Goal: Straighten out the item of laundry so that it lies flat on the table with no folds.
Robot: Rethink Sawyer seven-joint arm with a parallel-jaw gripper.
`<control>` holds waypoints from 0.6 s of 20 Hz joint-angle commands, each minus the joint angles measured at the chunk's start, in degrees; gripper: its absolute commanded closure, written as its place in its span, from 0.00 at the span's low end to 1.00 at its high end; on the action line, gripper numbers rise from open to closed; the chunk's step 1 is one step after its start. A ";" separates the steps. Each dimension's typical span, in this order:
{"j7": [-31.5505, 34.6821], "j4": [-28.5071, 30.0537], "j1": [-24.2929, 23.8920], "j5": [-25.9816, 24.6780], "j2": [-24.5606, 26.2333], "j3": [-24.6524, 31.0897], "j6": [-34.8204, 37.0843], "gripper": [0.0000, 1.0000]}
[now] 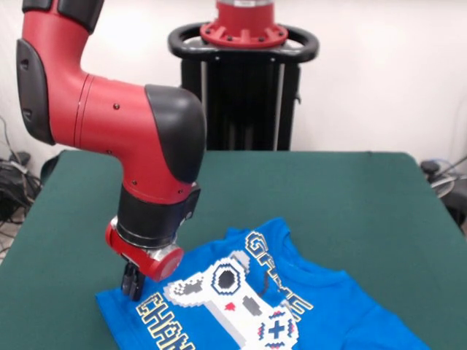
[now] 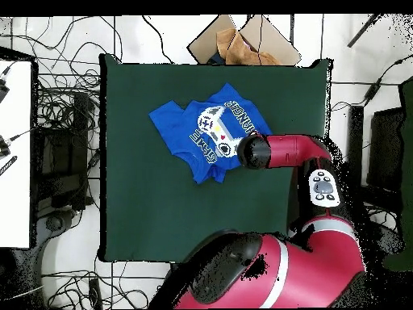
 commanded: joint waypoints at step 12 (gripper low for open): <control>-6.39 -4.93 3.72 -5.26 8.41 2.73 -0.11 1.00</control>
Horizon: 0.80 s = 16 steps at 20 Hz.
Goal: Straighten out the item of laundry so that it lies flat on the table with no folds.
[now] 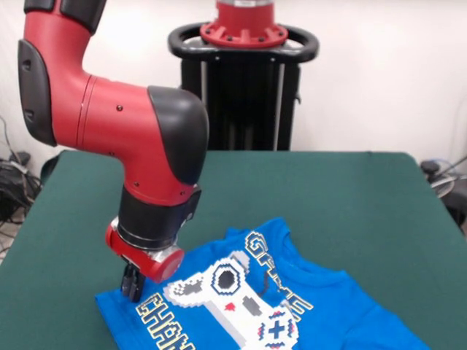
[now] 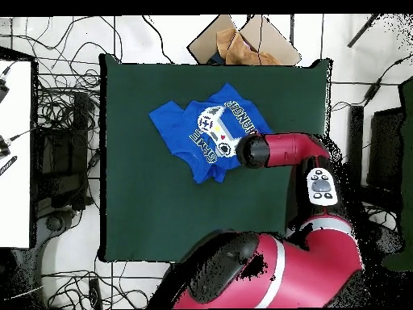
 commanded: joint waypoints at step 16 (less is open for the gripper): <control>1.65 -10.52 9.27 -10.33 11.41 -5.20 -1.23 1.00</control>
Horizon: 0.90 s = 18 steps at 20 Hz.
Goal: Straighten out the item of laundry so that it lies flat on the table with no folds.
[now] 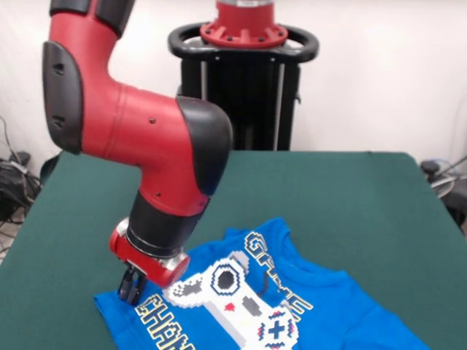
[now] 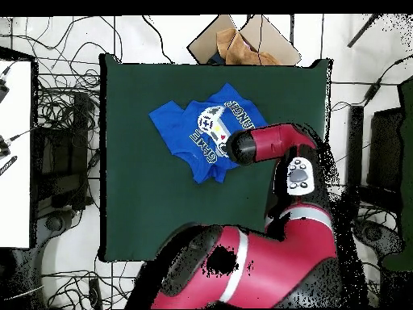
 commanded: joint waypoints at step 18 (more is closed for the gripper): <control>15.17 -11.94 15.47 -14.77 13.71 -17.82 -13.19 1.00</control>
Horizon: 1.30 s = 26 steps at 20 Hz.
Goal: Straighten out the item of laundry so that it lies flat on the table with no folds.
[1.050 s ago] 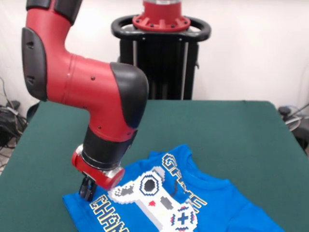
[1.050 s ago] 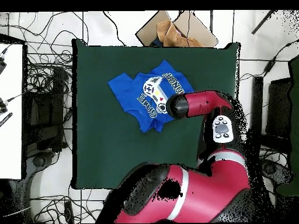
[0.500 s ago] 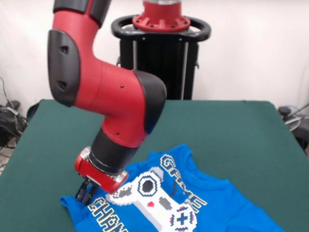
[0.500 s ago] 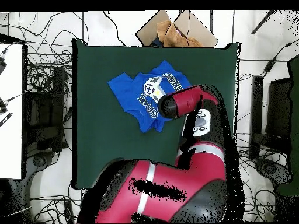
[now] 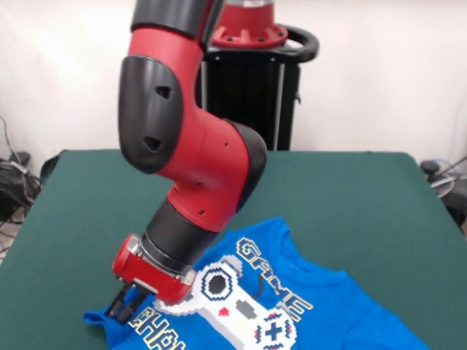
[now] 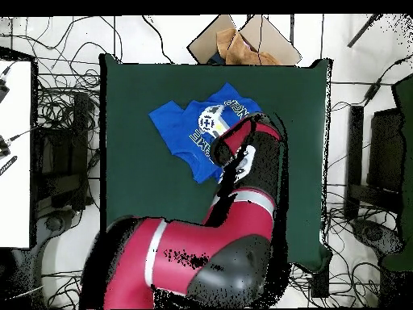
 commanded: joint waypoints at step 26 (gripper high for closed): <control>8.53 -4.16 1.31 4.35 7.83 -6.03 -8.16 1.00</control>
